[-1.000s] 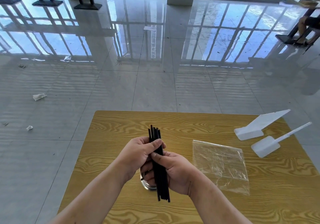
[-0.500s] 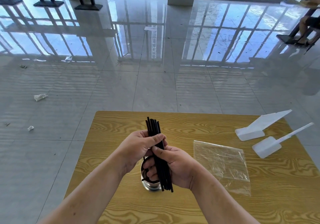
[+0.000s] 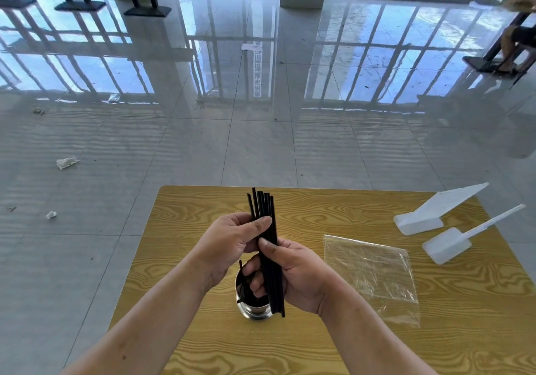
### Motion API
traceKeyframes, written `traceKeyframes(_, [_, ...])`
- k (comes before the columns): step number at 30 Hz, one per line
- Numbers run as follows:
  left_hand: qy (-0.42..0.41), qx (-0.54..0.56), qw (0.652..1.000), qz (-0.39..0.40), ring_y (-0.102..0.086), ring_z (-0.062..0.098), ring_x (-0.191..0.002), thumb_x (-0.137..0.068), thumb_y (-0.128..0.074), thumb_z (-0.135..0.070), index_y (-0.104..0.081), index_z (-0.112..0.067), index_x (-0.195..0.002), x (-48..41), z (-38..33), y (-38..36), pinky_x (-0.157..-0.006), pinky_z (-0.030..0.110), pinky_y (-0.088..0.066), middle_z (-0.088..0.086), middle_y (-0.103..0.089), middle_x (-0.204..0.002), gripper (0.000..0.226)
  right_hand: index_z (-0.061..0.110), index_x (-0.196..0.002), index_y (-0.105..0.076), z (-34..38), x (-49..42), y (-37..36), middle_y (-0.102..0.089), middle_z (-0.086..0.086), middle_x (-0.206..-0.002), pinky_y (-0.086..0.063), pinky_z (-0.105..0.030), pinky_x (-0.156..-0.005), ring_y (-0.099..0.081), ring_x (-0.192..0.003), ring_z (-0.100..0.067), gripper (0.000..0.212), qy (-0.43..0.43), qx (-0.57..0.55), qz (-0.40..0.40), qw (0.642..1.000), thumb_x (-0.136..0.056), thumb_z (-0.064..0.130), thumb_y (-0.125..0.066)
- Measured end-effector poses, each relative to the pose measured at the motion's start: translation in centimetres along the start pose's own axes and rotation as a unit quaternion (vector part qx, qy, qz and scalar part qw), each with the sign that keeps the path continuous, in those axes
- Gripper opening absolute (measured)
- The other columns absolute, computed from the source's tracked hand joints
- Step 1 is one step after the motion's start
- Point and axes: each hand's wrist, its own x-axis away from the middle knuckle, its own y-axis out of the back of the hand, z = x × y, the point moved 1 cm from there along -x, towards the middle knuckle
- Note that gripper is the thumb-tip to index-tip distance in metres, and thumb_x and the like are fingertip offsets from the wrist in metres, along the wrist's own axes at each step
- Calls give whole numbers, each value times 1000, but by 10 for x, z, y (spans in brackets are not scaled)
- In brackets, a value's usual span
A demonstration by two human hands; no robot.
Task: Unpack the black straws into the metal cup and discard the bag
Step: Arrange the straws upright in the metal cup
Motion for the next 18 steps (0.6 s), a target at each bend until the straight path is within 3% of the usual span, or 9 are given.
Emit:
traceKeyframes(3, [-5,-14,1000,-8,-79,24,-83,-94,-78,-28,-83,-6,-96,-1,0,1,-66,21,-58,19,-81,-100,22,8,-123,-74,-1,0,1,-77,-19,-97,-62,-37,-69,-76,-73,-26,39,0,11,6,1000,-98,38,-74])
traceKeyframes(10, [-19,-11,1000,-9,-74,20,-70,-95,-77,-33,-81,-6,-98,-3,0,1,-58,19,-55,22,-80,-102,27,8,-123,-74,1,-1,1,-77,-18,-98,-62,-37,-69,-76,-76,-26,36,0,6,6,1000,-100,36,-70])
traceKeyframes(15, [-44,-27,997,-62,-70,15,-77,-95,-77,-30,-83,-17,-95,-8,-2,7,-76,33,-51,10,-81,-96,14,8,-117,-76,-2,2,3,-77,-18,-97,-62,-36,-67,-76,-72,-26,32,-6,8,-11,1000,-99,34,-71])
traceKeyframes(18, [-44,-44,994,-86,-65,14,-76,-94,-79,-29,-84,-21,-91,-11,-4,13,-73,33,-50,2,-77,-88,10,5,-121,-73,-7,4,5,-77,-19,-99,-62,-37,-68,-77,-72,-26,35,-9,28,-10,1000,-100,33,-70])
